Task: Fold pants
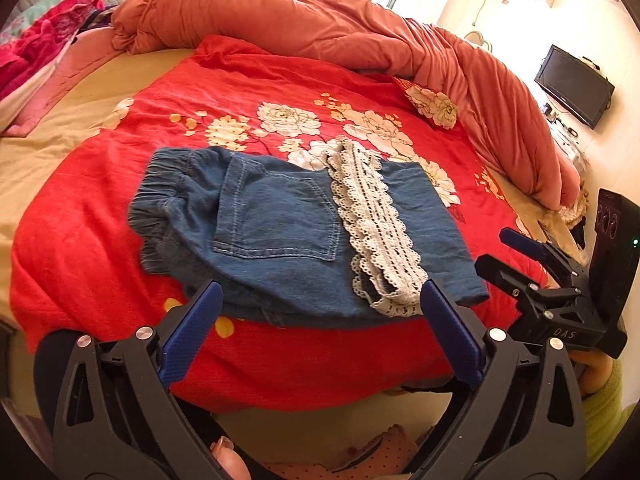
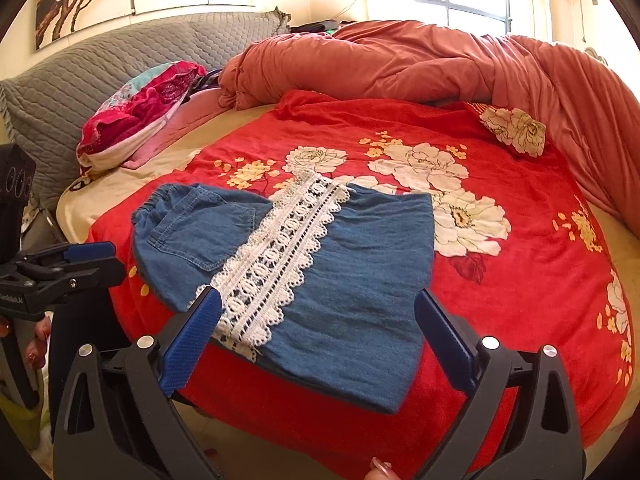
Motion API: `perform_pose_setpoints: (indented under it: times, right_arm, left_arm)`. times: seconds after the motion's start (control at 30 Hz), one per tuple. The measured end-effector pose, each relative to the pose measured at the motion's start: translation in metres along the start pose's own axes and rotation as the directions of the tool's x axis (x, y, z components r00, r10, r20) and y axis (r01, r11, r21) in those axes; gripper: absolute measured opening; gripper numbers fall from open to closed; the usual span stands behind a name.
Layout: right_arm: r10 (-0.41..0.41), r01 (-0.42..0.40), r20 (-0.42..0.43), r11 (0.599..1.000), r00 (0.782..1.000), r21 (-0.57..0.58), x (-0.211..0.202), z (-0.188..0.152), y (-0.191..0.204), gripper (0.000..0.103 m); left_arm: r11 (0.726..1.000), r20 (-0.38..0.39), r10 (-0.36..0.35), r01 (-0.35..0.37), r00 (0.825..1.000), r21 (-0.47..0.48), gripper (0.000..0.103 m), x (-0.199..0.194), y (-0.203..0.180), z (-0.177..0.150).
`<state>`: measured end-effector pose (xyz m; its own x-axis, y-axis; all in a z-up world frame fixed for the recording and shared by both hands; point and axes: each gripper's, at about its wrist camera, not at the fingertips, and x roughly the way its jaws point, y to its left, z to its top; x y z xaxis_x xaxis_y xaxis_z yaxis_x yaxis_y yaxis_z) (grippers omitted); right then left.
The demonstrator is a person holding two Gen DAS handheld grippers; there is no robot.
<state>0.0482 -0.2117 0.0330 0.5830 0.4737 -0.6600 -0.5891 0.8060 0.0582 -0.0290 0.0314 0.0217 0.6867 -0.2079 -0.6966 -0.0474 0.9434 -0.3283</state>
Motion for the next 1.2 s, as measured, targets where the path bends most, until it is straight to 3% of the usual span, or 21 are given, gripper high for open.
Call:
perform_pose_setpoints:
  times: [0.5, 0.87, 1.07, 1.2]
  right_arm:
    - [0.019, -0.018, 0.004, 0.992, 1.0, -0.122, 0.028, 0.048, 0.039, 0.098]
    - [0.161, -0.184, -0.108, 0.95, 0.981, -0.254, 0.076, 0.098, 0.087, 0.098]
    - [0.209, -0.268, -0.206, 0.907, 0.956, -0.325, 0.114, 0.119, 0.115, 0.098]
    - [0.23, -0.32, -0.276, 0.882, 0.933, -0.347, 0.141, 0.125, 0.132, 0.098]
  left_arm:
    - [0.993, -0.002, 0.034, -0.034, 0.999, -0.112, 0.093, 0.006, 0.05, -0.002]
    - [0.963, 0.0, 0.019, -0.019, 1.0, -0.268, 0.093, 0.019, 0.089, -0.003]
    - [0.945, 0.008, 0.005, -0.003, 1.0, -0.328, 0.07, 0.031, 0.099, -0.002]
    - [0.943, 0.005, 0.017, -0.014, 1.0, -0.332, 0.065, 0.037, 0.102, -0.005]
